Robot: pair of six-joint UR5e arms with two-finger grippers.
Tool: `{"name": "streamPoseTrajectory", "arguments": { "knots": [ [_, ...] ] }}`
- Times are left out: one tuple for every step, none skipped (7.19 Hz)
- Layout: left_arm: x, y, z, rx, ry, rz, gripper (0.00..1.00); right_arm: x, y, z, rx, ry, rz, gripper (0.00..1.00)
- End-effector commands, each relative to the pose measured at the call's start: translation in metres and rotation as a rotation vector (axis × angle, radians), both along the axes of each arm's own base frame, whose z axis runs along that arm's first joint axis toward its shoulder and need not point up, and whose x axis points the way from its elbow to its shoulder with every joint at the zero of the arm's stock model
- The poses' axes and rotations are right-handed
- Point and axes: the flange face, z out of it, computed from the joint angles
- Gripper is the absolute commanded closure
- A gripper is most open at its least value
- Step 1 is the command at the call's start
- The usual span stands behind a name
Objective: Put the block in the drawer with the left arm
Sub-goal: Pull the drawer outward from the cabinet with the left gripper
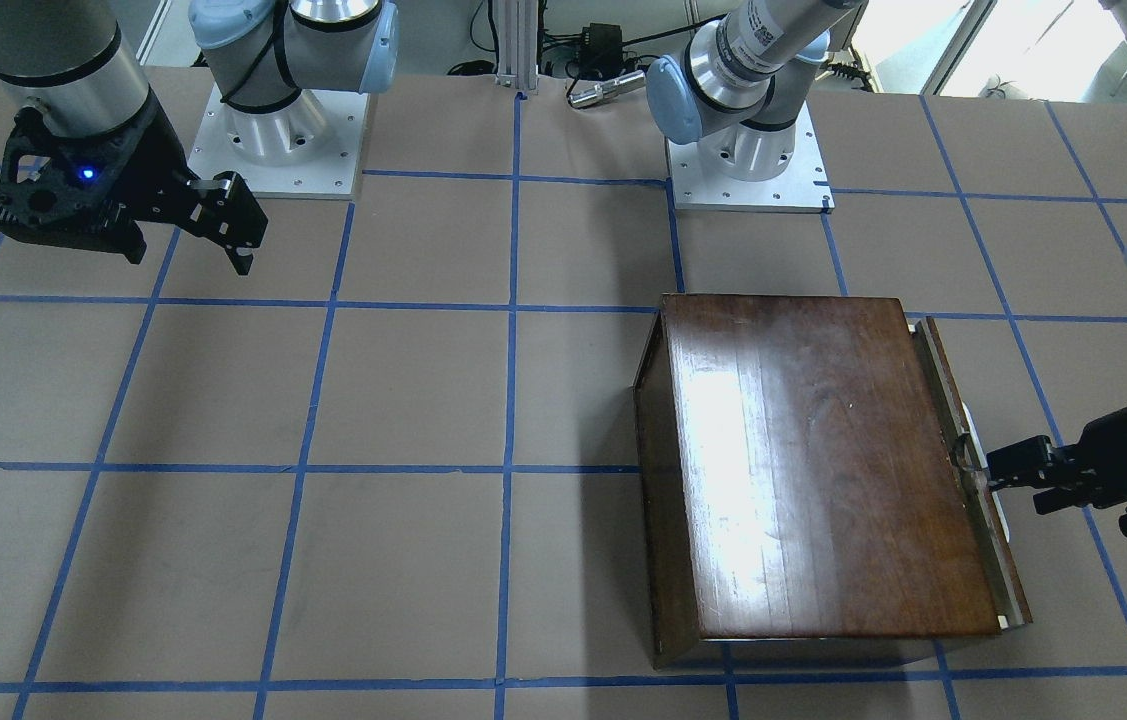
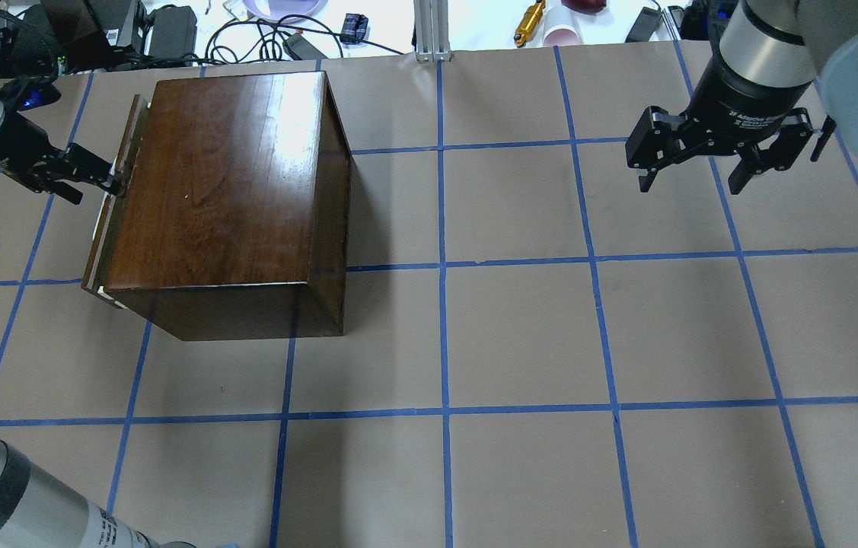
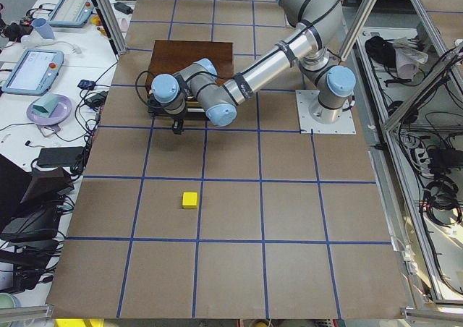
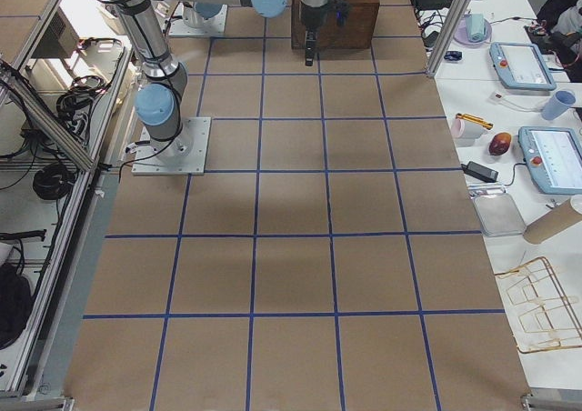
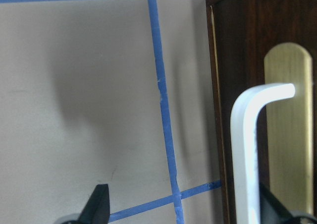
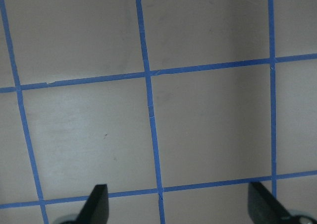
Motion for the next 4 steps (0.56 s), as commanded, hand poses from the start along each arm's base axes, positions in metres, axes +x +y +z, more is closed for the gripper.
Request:
{"name": "streamPoseTrajectory", "arguments": {
  "knots": [
    [0.0018,-0.0009,0.0021,-0.001,-0.01,-0.001,0.0,-0.0007,-0.0002,0.0,0.0,0.0,-0.002,0.0],
    [0.0027,-0.0022,-0.0005,-0.003,-0.009,-0.019,0.0,0.0,0.0,0.0,0.0,0.0,0.0,0.0],
    [0.0079,-0.0032,-0.0037,-0.005,-0.007,-0.029,0.0,0.0,0.0,0.0,0.0,0.0,0.0,0.0],
    [0.0115,-0.0084,0.0023,-0.016,-0.018,-0.029,0.0,0.0,0.0,0.0,0.0,0.0,0.0,0.0]
  ]
}}
